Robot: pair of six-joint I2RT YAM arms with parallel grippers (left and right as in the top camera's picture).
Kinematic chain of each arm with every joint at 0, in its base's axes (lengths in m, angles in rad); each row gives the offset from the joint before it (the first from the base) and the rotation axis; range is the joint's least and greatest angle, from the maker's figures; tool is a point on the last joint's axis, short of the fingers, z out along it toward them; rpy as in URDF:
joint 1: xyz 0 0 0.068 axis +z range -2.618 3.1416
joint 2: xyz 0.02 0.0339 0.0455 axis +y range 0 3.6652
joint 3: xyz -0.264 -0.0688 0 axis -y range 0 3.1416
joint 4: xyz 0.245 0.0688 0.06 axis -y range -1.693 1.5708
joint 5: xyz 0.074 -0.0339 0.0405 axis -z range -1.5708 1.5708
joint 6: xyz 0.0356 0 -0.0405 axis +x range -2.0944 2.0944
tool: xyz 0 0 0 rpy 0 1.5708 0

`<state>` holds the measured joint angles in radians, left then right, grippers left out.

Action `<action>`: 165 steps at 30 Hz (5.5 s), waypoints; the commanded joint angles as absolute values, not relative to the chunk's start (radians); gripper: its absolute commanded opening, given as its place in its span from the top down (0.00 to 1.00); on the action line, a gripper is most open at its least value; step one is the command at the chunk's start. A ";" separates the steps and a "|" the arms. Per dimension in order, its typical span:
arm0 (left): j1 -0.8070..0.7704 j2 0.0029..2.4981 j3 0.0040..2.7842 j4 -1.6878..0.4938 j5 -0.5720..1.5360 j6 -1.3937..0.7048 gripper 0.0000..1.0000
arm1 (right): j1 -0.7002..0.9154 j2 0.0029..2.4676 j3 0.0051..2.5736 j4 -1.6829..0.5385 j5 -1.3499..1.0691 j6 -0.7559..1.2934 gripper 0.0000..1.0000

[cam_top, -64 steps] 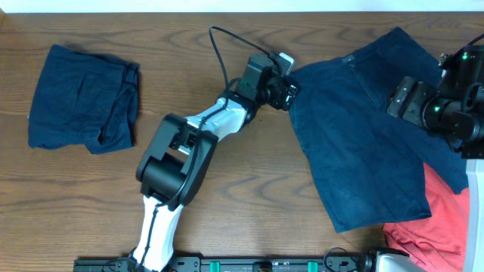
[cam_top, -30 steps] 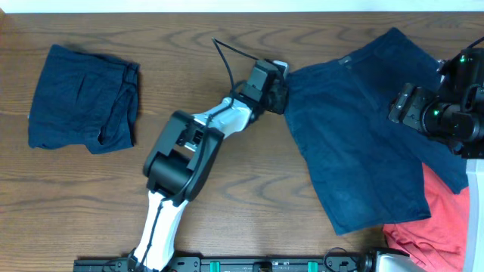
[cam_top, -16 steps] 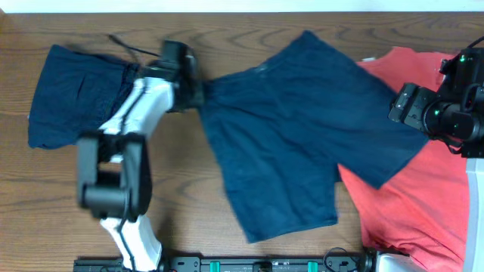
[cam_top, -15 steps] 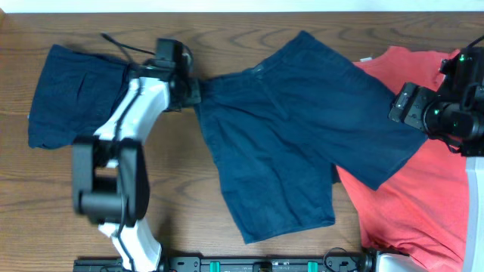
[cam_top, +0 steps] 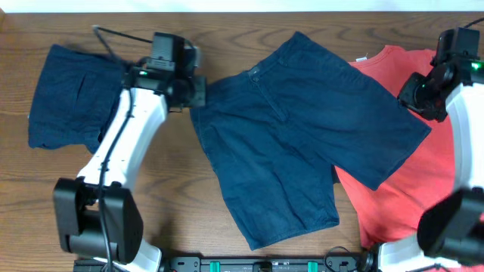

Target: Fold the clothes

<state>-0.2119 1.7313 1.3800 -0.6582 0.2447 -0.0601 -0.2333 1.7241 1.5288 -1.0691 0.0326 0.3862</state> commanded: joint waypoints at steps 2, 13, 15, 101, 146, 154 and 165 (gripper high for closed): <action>-0.290 1.832 1.342 -0.603 0.279 0.076 0.81 | -0.282 1.768 1.526 -1.008 -0.030 0.384 0.80; -0.270 2.103 1.342 -0.638 0.005 -0.145 0.94 | -0.321 1.898 1.524 -0.798 -0.035 0.310 0.95; -0.237 2.113 1.342 -0.686 -0.046 -0.193 0.94 | -0.321 1.936 1.524 -0.759 -0.035 0.310 0.95; -0.215 1.861 1.365 -0.777 0.348 0.048 0.47 | -0.732 2.399 1.985 -0.668 0.002 0.327 0.99; -0.089 1.659 1.399 -0.896 -0.045 -0.134 0.94 | -0.357 1.949 2.251 -1.411 -0.438 0.047 0.56; -0.064 1.627 1.398 -1.094 -0.053 -0.141 0.62 | -0.279 1.949 2.061 -1.346 -0.407 0.047 0.51; -0.073 1.628 1.377 -0.957 0.091 -0.075 0.70 | -0.195 1.949 1.633 -1.088 -0.304 0.176 0.59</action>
